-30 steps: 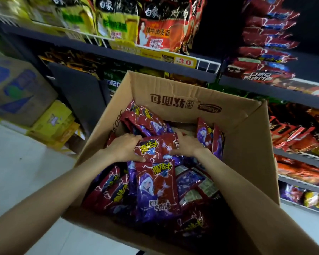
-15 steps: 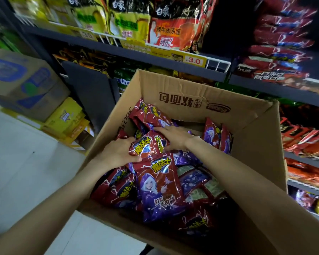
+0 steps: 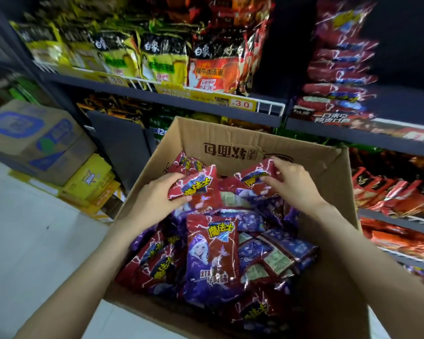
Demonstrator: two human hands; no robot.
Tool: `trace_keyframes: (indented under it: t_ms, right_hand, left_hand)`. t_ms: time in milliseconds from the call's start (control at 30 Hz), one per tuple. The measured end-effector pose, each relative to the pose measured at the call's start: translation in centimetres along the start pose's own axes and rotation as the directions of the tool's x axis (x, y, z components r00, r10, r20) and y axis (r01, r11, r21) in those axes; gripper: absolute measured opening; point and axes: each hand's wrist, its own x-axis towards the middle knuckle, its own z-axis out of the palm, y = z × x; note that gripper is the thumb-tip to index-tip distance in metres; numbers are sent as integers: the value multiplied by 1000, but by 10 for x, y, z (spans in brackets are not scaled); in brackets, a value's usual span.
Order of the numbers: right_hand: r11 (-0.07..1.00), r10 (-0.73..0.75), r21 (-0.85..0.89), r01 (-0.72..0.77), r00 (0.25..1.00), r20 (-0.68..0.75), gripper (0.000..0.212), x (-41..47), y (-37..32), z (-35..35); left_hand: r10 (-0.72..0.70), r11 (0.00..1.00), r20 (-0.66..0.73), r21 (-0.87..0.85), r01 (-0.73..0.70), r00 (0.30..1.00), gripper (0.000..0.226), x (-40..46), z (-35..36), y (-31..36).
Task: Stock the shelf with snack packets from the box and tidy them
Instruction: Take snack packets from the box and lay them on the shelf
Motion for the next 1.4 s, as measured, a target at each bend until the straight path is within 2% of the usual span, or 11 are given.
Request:
trace_keyframes:
  t_ms: [167,267,400,533,633,800,967,1033,1167,1300,1400]
  right_hand:
    - [900,98,437,-15,981,-169,7,-36,5,-88]
    - [774,175,628,79,927,-332,16,-56,17,-141]
    - [776,249,594,212,762,-598,16,-74,48,-207]
    - [824,311,546,149,686,-658,14,-52,106,-238]
    - [864,316,500,55,712,-627,9,-23,146,-233]
    - [889,320,457,-36,763,-562,15,-3,177,-205]
    - [871,284,490,-44,857,-429,13,-10,197,-192]
    - [921,228,386,-56,880,-417,21,-14,203,-189]
    - [985,132,157,-75,912,-389,20,-16,209,-195]
    - [997,80,24,-76,923,-376,24,-22,206,-200]
    - [996,69,-21,-85,905,-420,27,-29,204,-199]
  left_hand:
    - [156,986,-227,100,-137,961,45,14,-28,44]
    - [154,988,-258,13,-156,954,43,23,-36,84]
    - [201,975,-248,-40,-217,948,36,35,-36,145]
    - [218,959,-243,-125,-253,945,44,45,-24,210]
    - [295,930,-318,-120,-347,901,50,55,-20,246]
    - [319,884,-508,-146,-445,800,54,81,-14,278]
    - [265,896,-624,-123,-427,735,43,109,-12,313]
    - [297,893,-620,-88,-441,726,42,126,-8,328]
    - [475,850,-558,90,-519,681,38,165,11,359]
    - [668,735,-454,281,-617,589,33,199,45,391]
    - [766,642,-293,359,-677,572,32,218,72,400]
